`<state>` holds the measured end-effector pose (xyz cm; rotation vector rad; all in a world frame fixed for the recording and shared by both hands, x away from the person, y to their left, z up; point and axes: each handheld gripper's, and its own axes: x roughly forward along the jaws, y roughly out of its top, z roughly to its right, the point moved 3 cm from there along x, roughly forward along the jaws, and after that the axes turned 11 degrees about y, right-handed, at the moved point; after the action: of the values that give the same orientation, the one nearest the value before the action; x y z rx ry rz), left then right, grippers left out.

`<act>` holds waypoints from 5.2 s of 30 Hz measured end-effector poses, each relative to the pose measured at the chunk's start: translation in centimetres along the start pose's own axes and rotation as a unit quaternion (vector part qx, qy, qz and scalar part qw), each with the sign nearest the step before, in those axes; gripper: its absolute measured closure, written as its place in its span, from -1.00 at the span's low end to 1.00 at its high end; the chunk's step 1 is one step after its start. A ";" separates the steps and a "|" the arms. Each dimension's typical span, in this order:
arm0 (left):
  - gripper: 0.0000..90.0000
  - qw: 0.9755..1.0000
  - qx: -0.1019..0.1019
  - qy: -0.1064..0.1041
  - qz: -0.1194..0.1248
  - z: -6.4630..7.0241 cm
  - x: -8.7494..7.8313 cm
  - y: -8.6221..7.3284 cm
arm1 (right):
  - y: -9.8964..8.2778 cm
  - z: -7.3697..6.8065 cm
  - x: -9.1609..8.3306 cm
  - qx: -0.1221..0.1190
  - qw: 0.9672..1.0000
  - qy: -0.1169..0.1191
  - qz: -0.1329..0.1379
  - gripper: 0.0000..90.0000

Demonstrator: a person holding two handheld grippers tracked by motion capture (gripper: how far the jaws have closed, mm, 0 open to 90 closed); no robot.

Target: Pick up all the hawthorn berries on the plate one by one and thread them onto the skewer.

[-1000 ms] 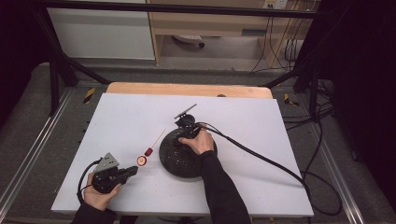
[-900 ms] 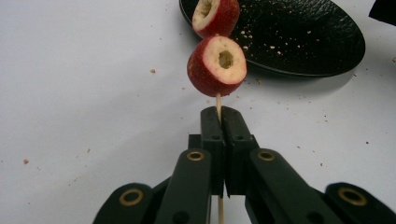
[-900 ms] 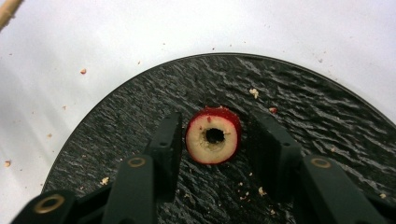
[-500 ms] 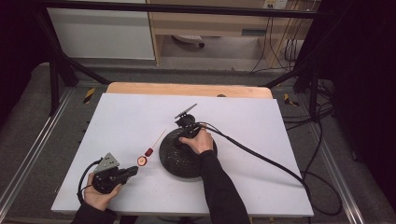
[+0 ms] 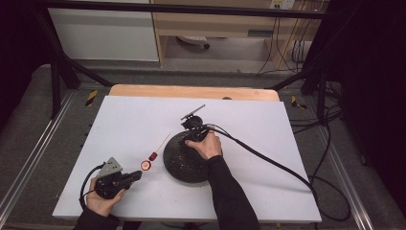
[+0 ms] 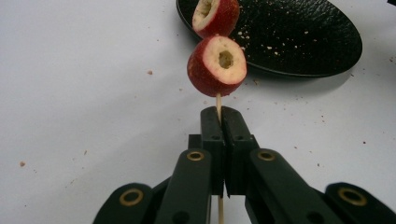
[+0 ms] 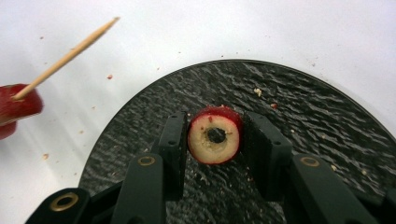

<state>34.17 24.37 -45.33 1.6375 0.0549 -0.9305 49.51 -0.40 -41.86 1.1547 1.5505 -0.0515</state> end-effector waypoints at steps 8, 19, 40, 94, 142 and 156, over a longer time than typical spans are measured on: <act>0.96 1.000 0.003 -0.002 0.000 0.2 -0.1 0.0 | -0.9 -0.6 -1.2 0.010 1.000 0.009 0.025 0.38; 0.96 1.000 0.004 -0.005 0.002 0.6 0.0 0.1 | -2.7 -0.7 -2.8 0.015 0.996 0.028 0.087 0.38; 0.96 1.000 0.014 -0.021 0.004 2.2 0.2 0.2 | -7.5 -0.7 -4.3 0.066 0.963 0.091 0.245 0.38; 0.95 0.999 -0.003 -0.034 0.037 6.3 1.2 1.2 | -8.9 0.2 -6.9 0.135 0.868 0.116 0.464 0.39; 0.95 0.997 -0.019 -0.041 0.069 9.0 2.5 3.1 | -8.5 0.2 -7.2 0.159 0.822 0.157 0.523 0.39; 0.96 0.996 -0.037 -0.036 0.070 9.5 3.2 4.0 | -8.7 0.0 -6.6 0.162 0.825 0.163 0.516 0.39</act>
<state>33.28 13.69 -43.87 1.5183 -0.0730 -0.8679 42.77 -9.02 -41.36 2.2424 1.0114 0.6618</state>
